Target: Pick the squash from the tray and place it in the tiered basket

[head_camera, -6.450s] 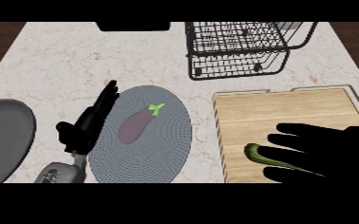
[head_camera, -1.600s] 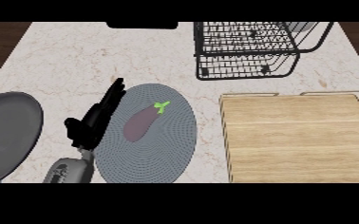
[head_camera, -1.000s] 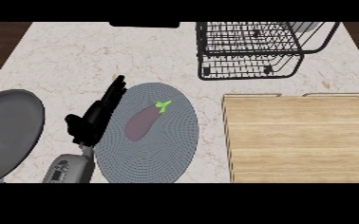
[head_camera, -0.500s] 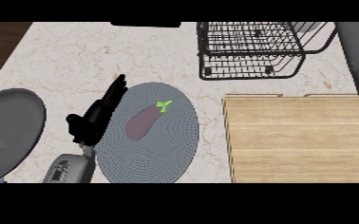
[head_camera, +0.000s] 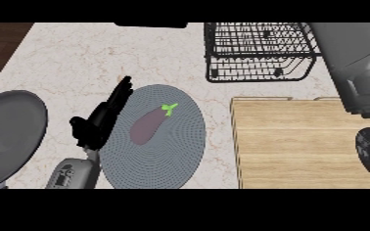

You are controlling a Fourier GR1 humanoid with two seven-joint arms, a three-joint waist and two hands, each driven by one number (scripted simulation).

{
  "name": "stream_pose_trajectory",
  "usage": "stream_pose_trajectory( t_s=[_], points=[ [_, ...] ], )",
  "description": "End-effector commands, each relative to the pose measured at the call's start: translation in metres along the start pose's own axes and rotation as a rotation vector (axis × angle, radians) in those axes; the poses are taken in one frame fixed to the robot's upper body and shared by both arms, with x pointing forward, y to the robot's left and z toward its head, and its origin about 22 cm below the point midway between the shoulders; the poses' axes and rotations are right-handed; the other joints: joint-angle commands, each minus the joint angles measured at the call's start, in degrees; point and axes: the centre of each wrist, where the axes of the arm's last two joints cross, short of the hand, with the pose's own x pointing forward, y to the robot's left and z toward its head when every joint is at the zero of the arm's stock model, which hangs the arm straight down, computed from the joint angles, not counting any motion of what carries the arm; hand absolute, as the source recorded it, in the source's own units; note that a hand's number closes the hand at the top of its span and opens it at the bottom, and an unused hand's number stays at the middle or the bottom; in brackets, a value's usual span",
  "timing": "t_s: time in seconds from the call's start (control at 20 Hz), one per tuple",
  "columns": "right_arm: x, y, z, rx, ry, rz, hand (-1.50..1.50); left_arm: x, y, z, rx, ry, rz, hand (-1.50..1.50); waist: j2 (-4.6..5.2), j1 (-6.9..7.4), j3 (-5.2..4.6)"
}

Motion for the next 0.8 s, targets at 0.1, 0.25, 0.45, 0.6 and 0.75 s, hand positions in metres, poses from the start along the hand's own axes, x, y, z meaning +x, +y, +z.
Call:
stream_pose_trajectory(
  t_s=[0.1, 0.25, 0.45, 0.6, 0.75],
  points=[
    [-0.002, 0.021, -0.008, 0.141, 0.209, -0.206, 1.5, 0.005, -0.003, -0.007, 0.011, 0.004, -0.008, 0.0, -0.1, -0.37, -0.02],
    [0.009, 0.01, -0.007, 0.18, 0.26, -0.29, -1.5, -0.009, 0.001, 0.006, 0.001, 0.009, 0.002, 0.0, -0.29, -0.5, -0.03],
    [0.005, 0.011, -0.006, 0.146, 0.234, -0.413, -1.5, -0.009, 0.001, 0.003, 0.004, 0.024, -0.008, 0.0, -0.29, -0.86, 0.0],
    [-0.019, -0.006, 0.002, 0.012, 0.215, -0.423, -1.5, -0.006, 0.002, 0.005, 0.009, 0.001, 0.01, 0.0, -0.16, -0.66, 0.01],
    [-0.008, -0.051, 0.017, -0.183, 0.201, -0.414, -1.5, -0.006, 0.001, 0.01, 0.013, 0.017, 0.006, 0.0, -0.46, -0.92, 0.02]
  ],
)
